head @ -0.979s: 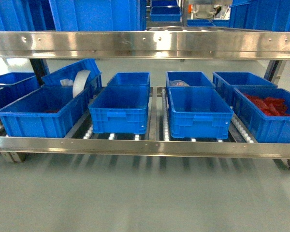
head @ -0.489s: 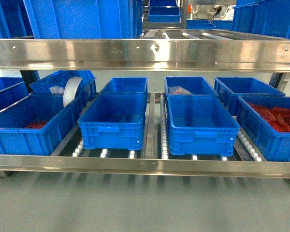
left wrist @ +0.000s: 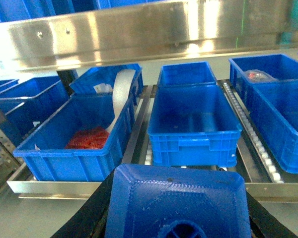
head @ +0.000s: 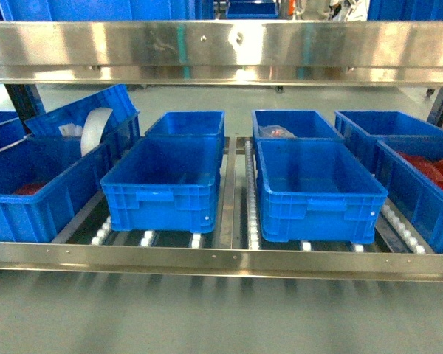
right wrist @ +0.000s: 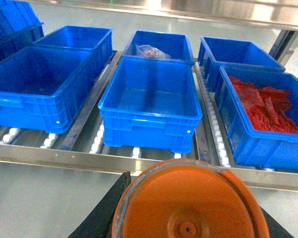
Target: Sort blue parts and orange caps into right shelf containers
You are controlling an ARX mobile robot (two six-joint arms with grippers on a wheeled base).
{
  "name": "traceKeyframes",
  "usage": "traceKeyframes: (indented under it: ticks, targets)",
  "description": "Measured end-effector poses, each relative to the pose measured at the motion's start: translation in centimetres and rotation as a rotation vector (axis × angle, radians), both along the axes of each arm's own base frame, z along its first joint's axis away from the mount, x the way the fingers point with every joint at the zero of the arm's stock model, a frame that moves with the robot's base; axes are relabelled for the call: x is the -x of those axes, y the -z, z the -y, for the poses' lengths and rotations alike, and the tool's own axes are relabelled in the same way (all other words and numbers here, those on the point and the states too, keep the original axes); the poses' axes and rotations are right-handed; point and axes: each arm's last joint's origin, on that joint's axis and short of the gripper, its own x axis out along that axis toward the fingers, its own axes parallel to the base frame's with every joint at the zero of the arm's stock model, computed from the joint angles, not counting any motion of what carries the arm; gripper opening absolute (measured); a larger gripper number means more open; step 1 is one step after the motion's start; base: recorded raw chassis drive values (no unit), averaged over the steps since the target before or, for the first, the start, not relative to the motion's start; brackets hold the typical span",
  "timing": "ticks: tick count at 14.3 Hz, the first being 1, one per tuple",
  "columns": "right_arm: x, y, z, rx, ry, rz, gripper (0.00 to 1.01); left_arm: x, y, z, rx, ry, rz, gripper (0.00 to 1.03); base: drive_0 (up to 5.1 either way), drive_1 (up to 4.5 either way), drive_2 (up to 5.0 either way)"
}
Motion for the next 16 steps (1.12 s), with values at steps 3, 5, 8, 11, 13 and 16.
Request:
traceKeyframes:
  ticks: [3,5,8,11,13,16]
  targets:
    - [0.01,0.01,0.0,0.0,0.0,0.002,0.44,0.01,0.0,-0.01,-0.002,0.0,0.0,0.44,0.1,4.18,-4.0]
    - [0.02,0.03,0.0,0.0,0.0,0.001,0.44,0.01,0.02,0.0,-0.003,0.0,-0.001,0.44,0.1,4.18,-4.0]
    - [0.02,0.02,0.0,0.0,0.0,0.001,0.44,0.01,0.02,-0.01,-0.005,0.0,-0.002,0.44,0.0,0.0,0.0]
    - [0.02,0.03,0.0,0.0,0.0,0.001,0.44,0.01,0.02,0.0,-0.005,0.001,-0.001,0.44,0.0,0.0,0.0]
    - [0.02,0.02,0.0,0.0,0.0,0.001,0.44,0.0,0.0,0.0,-0.005,0.001,0.0,0.44,0.0,0.0,0.0]
    - [0.02,0.04,0.0,0.0,0.0,0.0,0.44,0.01,0.03,0.0,-0.005,0.001,-0.002,0.44,0.0,0.0,0.0]
